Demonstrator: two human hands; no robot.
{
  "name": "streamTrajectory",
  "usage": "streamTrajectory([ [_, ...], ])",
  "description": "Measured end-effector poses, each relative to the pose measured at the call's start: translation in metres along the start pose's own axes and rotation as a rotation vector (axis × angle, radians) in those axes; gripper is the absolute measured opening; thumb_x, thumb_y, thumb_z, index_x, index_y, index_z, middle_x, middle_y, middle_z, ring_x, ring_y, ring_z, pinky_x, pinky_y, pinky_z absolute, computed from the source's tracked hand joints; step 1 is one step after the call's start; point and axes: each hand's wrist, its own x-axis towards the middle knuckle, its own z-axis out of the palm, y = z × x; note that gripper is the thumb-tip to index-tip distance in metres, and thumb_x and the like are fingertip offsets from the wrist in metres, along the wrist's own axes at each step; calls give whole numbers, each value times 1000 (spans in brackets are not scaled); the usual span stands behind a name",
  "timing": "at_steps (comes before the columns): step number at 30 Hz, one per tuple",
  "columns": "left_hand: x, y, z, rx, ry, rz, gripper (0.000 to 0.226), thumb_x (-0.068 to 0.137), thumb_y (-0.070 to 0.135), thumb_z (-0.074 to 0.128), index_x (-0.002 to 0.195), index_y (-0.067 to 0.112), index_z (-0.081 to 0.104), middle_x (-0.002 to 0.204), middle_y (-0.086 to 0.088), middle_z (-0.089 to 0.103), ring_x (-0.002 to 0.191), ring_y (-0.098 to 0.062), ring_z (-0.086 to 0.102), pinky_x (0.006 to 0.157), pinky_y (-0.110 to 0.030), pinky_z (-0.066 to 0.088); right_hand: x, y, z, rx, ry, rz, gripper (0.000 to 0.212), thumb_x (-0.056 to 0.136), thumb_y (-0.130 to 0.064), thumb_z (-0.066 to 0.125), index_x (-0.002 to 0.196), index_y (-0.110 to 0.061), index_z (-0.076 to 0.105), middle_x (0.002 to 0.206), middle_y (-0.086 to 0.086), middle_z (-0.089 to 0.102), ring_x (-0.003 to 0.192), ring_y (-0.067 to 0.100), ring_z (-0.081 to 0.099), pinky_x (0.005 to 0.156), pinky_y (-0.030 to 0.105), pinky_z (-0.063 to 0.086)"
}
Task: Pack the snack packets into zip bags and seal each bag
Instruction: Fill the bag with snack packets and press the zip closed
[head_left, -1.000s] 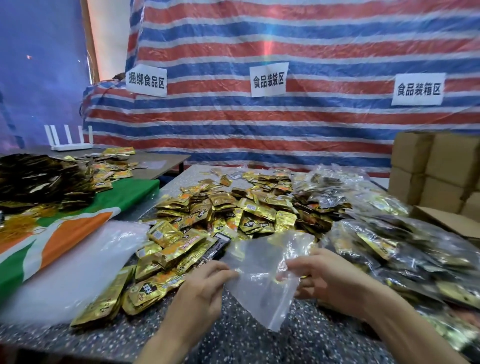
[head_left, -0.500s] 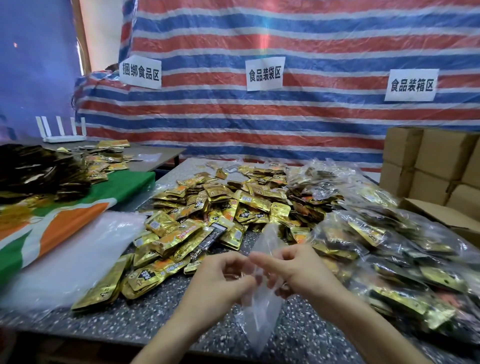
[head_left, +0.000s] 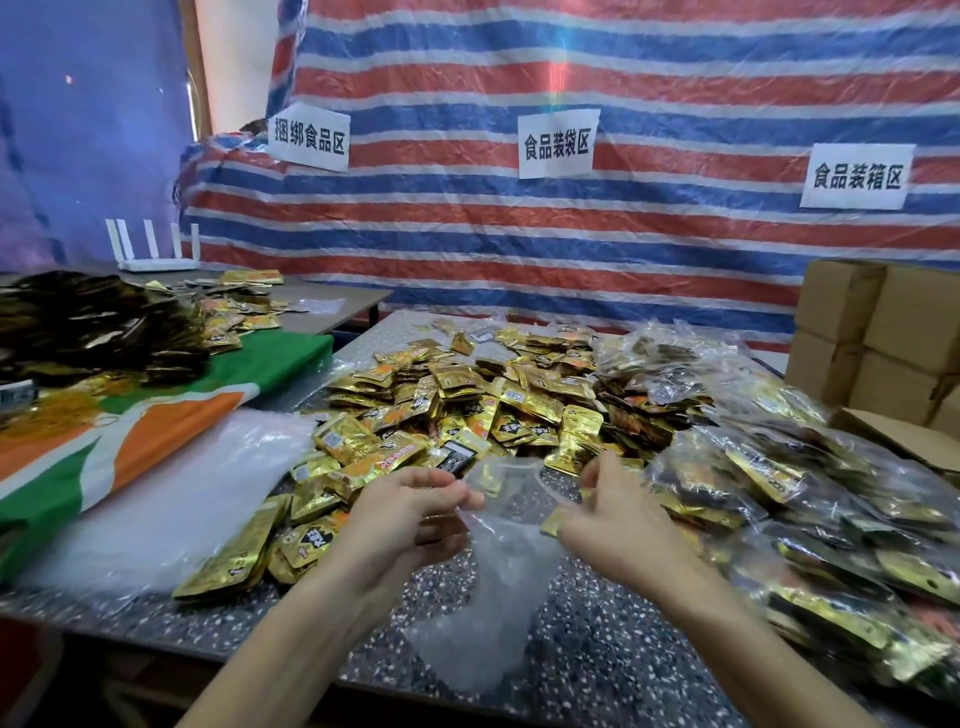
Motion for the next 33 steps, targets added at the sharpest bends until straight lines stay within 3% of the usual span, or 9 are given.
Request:
streamTrajectory([
  [2, 4, 0, -1, 71, -19, 9, 13, 91, 3, 63, 104, 4, 62, 83, -11, 77, 69, -20, 67, 69, -37, 52, 0, -2, 3, -44, 6, -180, 106, 71, -3, 68, 151, -43, 12, 155, -1, 24, 137, 16, 34, 111, 40, 38],
  [4, 7, -2, 1, 199, -62, 18, 8, 93, 5, 60, 98, 8, 66, 74, -5, 74, 66, -16, 65, 66, -33, 50, -1, -10, 3, -49, -1, -383, 119, 70, -6, 75, 148, -61, 6, 162, -16, 9, 145, 8, 17, 119, 41, 20],
  [7, 15, -6, 7, 292, -36, 34, 20, 103, 17, 49, 98, 10, 67, 74, -2, 67, 65, -12, 59, 58, -24, 45, 7, -18, 3, 26, -53, -403, 42, 80, -21, 75, 116, -41, 64, 123, -13, 64, 107, 5, 62, 97, 45, 55],
  [9, 15, -7, 9, 338, -14, 77, 29, 99, 40, 54, 100, 14, 67, 82, 0, 66, 75, -13, 61, 64, -20, 45, 13, -24, 5, 32, -11, -287, 4, 82, -21, 73, 82, -25, 71, 84, -8, 73, 79, 10, 69, 77, 44, 61],
  [17, -9, -1, -19, 1174, -49, 293, 40, 73, 29, 72, 101, 35, 44, 98, 14, 58, 80, -9, 58, 68, -34, 50, 21, -48, 14, -251, 139, -130, 8, 75, -19, 58, 75, -11, 60, 69, 5, 65, 68, 26, 62, 59, 31, 51],
  [21, -10, 6, -34, 1108, -4, 319, 23, 90, 12, 59, 90, 29, 44, 93, 4, 66, 82, -17, 65, 69, -34, 52, 32, -59, 19, -42, -64, -153, 13, 84, -20, 68, 79, -9, 65, 62, 6, 71, 56, 17, 71, 59, 39, 62],
  [26, -2, 23, -70, 782, 11, 309, 39, 97, -11, 42, 78, 22, 47, 96, -11, 68, 67, -30, 72, 50, -32, 51, 62, -70, 9, 483, -310, -156, 69, 65, -83, 61, 85, -19, 75, 76, -7, 75, 52, 2, 58, 53, 19, 45],
  [29, 0, 26, -83, 826, -42, 341, 47, 101, -4, 43, 68, 26, 60, 98, -10, 68, 66, -26, 72, 50, -30, 54, 95, -70, 37, 625, -1, -151, 39, 97, -55, 55, 88, -21, 72, 73, -8, 74, 61, 8, 61, 61, 25, 46],
  [33, 4, 23, -89, 842, -96, 281, 49, 97, -10, 41, 75, 18, 74, 88, 4, 71, 71, -31, 72, 51, -32, 54, 127, -74, 91, 392, -124, -398, 12, 99, -10, 59, 106, -11, 68, 96, 0, 73, 92, 26, 69, 85, 39, 57],
])
